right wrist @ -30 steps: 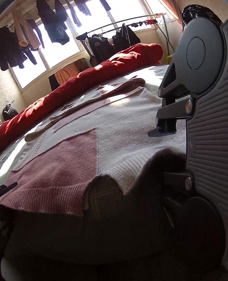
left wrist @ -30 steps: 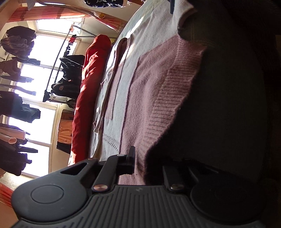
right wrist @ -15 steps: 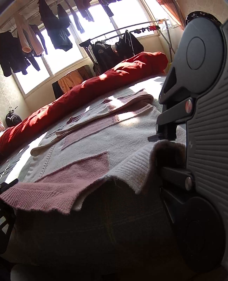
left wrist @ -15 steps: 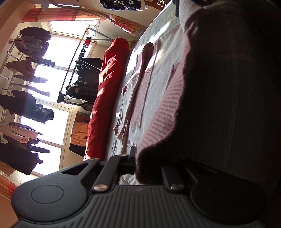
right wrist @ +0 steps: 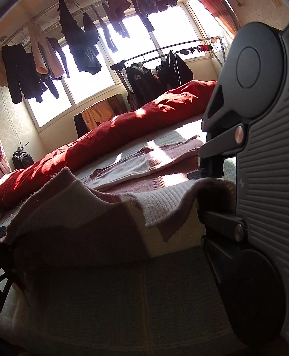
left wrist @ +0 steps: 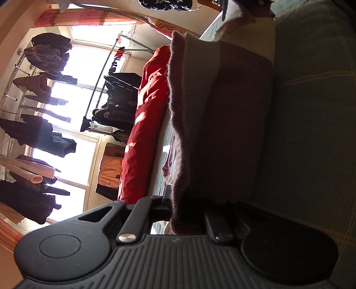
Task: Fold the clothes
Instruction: 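Carry the hem with both grippers over the body toward the collar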
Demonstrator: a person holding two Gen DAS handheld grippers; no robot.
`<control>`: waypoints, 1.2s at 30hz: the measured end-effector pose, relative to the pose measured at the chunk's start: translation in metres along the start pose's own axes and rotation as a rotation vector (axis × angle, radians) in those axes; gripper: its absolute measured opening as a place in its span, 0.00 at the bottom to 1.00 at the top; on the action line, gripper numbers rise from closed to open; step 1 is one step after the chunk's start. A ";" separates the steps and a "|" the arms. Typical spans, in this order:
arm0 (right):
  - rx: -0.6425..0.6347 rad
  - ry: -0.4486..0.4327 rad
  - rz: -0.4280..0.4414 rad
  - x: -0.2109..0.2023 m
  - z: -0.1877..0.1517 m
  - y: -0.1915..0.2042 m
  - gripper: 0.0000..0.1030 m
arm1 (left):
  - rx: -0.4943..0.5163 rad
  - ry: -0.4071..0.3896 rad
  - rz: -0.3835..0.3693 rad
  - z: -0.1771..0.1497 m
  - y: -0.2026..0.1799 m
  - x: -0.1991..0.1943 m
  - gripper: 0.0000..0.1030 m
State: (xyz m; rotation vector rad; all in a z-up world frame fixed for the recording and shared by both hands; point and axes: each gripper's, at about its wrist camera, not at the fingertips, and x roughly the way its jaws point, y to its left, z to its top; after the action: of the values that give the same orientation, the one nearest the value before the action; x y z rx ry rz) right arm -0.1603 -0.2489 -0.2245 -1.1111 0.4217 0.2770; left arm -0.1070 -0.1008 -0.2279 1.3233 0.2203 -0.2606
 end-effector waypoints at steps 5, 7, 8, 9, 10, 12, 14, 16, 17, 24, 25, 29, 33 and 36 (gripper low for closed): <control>0.000 0.002 -0.037 0.021 0.004 -0.018 0.08 | -0.013 0.003 0.023 0.003 0.012 0.027 0.05; 0.001 0.002 -0.058 0.031 0.005 -0.026 0.08 | -0.021 0.007 0.027 0.004 0.019 0.040 0.05; 0.004 0.002 -0.066 0.036 0.006 -0.030 0.08 | -0.029 0.007 0.032 0.005 0.022 0.047 0.05; 0.008 0.003 -0.073 0.042 0.007 -0.034 0.08 | -0.037 0.007 0.037 0.006 0.025 0.054 0.05; 0.014 0.004 -0.079 0.048 0.008 -0.038 0.08 | -0.041 0.009 0.041 0.007 0.027 0.061 0.05; 0.024 0.004 -0.091 0.061 0.011 -0.046 0.08 | -0.050 0.011 0.046 0.008 0.032 0.075 0.05; 0.032 0.003 -0.102 0.074 0.013 -0.054 0.08 | -0.058 0.012 0.050 0.008 0.036 0.089 0.05; 0.041 0.004 -0.111 0.089 0.014 -0.063 0.08 | -0.064 0.015 0.050 0.009 0.041 0.105 0.05; 0.044 0.005 -0.115 0.096 0.014 -0.066 0.08 | -0.066 0.018 0.050 0.009 0.044 0.114 0.05; 0.057 0.006 -0.145 0.145 0.015 -0.091 0.08 | -0.090 0.026 0.062 0.013 0.055 0.164 0.05; 0.059 0.007 -0.147 0.151 0.015 -0.094 0.08 | -0.097 0.030 0.062 0.013 0.056 0.170 0.05; 0.071 0.004 -0.154 0.178 0.016 -0.107 0.08 | -0.112 0.048 0.060 0.011 0.057 0.193 0.05; 0.065 0.002 -0.146 0.204 0.016 -0.111 0.09 | -0.119 0.066 0.048 0.006 0.056 0.211 0.06; 0.072 0.013 -0.130 0.223 0.014 -0.113 0.09 | -0.126 0.073 0.034 0.002 0.054 0.220 0.06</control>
State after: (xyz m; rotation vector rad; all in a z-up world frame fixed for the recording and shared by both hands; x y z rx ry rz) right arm 0.0873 -0.2822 -0.2308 -1.0656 0.3664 0.1395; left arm 0.1188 -0.1042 -0.2451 1.2112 0.2713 -0.1673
